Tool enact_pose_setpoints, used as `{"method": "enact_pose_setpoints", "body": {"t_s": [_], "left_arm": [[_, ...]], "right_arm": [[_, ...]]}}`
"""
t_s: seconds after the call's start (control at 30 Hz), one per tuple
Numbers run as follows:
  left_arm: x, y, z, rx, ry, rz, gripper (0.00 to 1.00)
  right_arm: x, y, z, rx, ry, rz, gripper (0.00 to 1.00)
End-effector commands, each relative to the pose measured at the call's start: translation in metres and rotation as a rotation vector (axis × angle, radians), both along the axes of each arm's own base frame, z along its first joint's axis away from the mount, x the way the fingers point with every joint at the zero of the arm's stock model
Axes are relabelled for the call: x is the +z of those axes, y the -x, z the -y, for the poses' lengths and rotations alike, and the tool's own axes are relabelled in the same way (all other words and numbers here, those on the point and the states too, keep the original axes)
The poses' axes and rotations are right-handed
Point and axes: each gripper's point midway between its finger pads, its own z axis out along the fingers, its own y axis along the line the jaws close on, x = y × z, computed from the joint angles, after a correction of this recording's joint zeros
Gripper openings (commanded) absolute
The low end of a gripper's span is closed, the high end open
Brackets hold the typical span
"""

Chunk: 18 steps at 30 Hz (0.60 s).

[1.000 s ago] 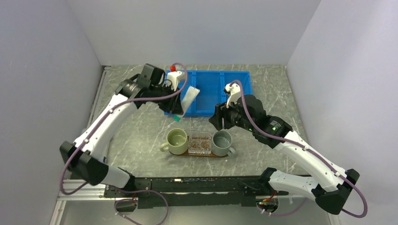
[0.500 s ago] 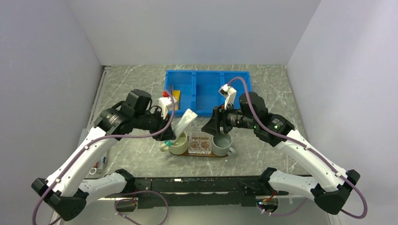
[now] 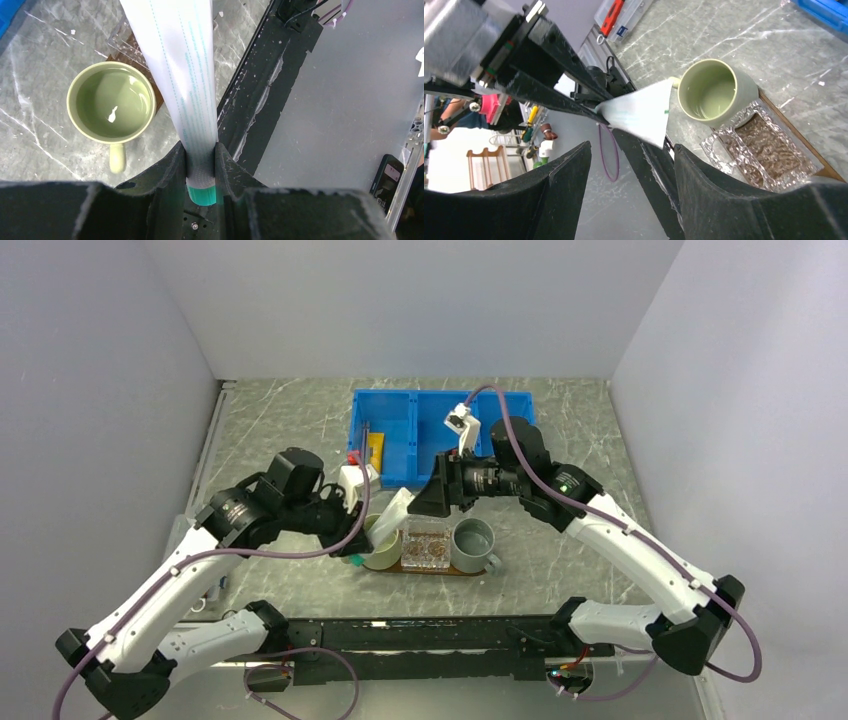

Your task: Prepare toiletry sets of a toothbrush and toothpaste on the tray

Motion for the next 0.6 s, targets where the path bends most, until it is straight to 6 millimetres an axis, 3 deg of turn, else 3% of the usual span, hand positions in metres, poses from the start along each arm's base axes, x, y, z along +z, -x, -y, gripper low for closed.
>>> {"method": "enact_pose_setpoints", "body": {"t_s": [0.0,0.33,0.57], "left_arm": [[0.016,0.007,0.000,-0.022,0.048,0.081,0.10],[0.021,0.022,0.001,-0.072,0.043,0.125,0.11],[0.019,0.021,0.000,-0.071,0.022,0.143,0.12]], "right_arm": [[0.029,-0.004,-0.015,0.047,-0.079,0.009,0.64],[0.021,0.007,-0.039,0.215,-0.128,-0.087,0.62],[0.018,0.018,-0.042,0.288,-0.160,-0.148,0.58]]}}
